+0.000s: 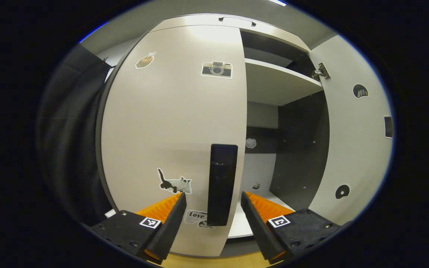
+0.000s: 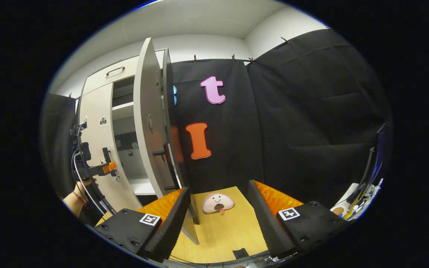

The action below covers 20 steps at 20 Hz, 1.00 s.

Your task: Open the right door of the double-door shoe cabinet with the right hand, and open the left door with the left hand.

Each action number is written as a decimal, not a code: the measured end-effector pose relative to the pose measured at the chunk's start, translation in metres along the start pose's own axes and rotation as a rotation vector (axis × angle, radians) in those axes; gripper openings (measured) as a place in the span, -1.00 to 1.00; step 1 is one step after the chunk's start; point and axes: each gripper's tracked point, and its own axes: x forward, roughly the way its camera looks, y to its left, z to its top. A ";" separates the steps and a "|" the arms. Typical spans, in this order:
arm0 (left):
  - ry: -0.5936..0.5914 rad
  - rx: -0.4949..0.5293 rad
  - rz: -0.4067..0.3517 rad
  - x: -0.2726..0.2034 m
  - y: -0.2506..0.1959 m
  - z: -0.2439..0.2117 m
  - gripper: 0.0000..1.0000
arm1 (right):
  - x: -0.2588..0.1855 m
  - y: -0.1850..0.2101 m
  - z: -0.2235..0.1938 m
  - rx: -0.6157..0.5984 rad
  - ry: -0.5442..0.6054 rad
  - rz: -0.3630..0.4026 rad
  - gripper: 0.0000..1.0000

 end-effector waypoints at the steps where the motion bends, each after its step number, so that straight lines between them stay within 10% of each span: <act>1: -0.002 0.007 0.006 0.004 0.000 0.001 0.67 | 0.000 0.001 0.000 0.002 -0.003 -0.001 0.99; 9: 0.035 0.052 -0.003 0.012 -0.004 -0.013 -0.32 | -0.001 0.006 -0.004 -0.017 0.003 0.019 0.99; 20: 0.030 0.046 -0.009 -0.010 0.004 -0.015 -0.64 | -0.019 0.005 -0.012 -0.034 0.013 0.041 0.99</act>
